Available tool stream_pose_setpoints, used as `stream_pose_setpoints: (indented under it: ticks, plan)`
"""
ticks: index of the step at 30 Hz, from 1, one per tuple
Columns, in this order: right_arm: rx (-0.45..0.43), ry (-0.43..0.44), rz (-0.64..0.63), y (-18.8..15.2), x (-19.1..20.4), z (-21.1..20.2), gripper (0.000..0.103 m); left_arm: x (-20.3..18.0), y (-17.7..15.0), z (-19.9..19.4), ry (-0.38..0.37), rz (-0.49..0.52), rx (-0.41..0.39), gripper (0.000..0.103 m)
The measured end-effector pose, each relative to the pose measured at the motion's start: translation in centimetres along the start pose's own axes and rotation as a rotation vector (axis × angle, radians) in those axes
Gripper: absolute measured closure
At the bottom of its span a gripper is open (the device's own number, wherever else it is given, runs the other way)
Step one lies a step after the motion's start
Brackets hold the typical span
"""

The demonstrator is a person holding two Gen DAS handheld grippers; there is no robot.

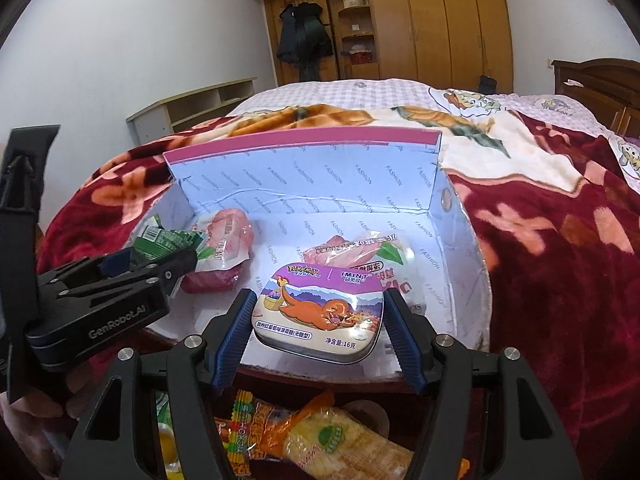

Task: Organize snacks
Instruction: 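Open the left tool on the green bag while the right tool releases the tin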

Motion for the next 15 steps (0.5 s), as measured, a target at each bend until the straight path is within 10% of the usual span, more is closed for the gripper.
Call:
stream_pose_setpoints:
  ticks: [15]
  plan:
    - [-0.018, -0.043, -0.035, 0.4, 0.0, 1.4, 0.037, -0.3, 0.0, 0.1, 0.003, -0.003, -0.01, 0.043]
Point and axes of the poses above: each gripper's, at about its wrist camera, not at the fingertips, and z roughly the way its jaws point, x to its left, y to its top, the point moved 8 cm from there along z, roughly the way its jaws point, and after that the axes turned 9 degrees about -y, right-handed, at the moved point
